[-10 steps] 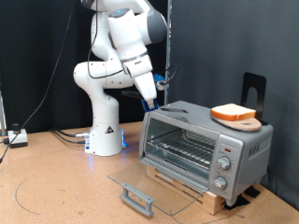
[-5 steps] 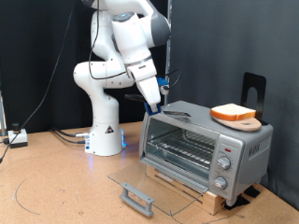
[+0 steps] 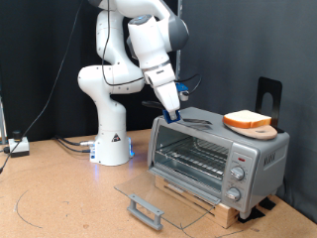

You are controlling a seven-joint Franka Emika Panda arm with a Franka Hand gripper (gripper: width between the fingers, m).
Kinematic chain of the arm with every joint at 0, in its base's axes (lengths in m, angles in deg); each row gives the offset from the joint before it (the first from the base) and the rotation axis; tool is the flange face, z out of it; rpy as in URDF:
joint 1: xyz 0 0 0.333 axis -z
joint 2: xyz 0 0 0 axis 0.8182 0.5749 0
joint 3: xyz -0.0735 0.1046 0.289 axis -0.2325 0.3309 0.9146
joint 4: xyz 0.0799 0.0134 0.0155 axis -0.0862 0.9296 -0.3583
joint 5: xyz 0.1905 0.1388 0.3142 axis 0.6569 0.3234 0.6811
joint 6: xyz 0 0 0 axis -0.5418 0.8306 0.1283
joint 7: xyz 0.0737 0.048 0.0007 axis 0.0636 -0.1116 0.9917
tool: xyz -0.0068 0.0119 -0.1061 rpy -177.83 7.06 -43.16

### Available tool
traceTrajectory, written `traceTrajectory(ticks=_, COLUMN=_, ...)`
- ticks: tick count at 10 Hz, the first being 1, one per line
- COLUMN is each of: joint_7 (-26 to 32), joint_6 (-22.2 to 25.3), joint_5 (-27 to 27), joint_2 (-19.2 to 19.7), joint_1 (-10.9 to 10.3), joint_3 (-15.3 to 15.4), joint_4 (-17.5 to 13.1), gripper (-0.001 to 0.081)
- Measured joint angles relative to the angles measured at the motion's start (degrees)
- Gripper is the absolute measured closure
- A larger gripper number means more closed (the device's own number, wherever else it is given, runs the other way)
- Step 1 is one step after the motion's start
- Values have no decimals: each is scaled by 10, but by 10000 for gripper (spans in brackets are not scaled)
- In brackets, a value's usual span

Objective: Make a piece of toast with the oven

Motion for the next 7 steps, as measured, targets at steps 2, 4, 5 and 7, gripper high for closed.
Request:
traceTrajectory(ticks=2, joint_7=-7, joint_6=-5, joint_5=10, joint_2=6, joint_1=0, joint_3=13, joint_4=-2, gripper=411)
traceTrajectory(ticks=4, joint_7=-8, joint_6=-14, joint_5=24, joint_2=9, joint_1=-1, joint_3=26, joint_4=-3, gripper=411)
traceTrajectory(ticks=5, joint_7=-8, joint_6=-18, joint_5=31, joint_2=11, joint_1=-1, joint_3=32, joint_4=-6, gripper=411)
traceTrajectory(ticks=7, joint_7=-9, joint_6=-23, joint_5=41, joint_2=16, joint_1=-2, joint_3=44, joint_4=-15, gripper=411)
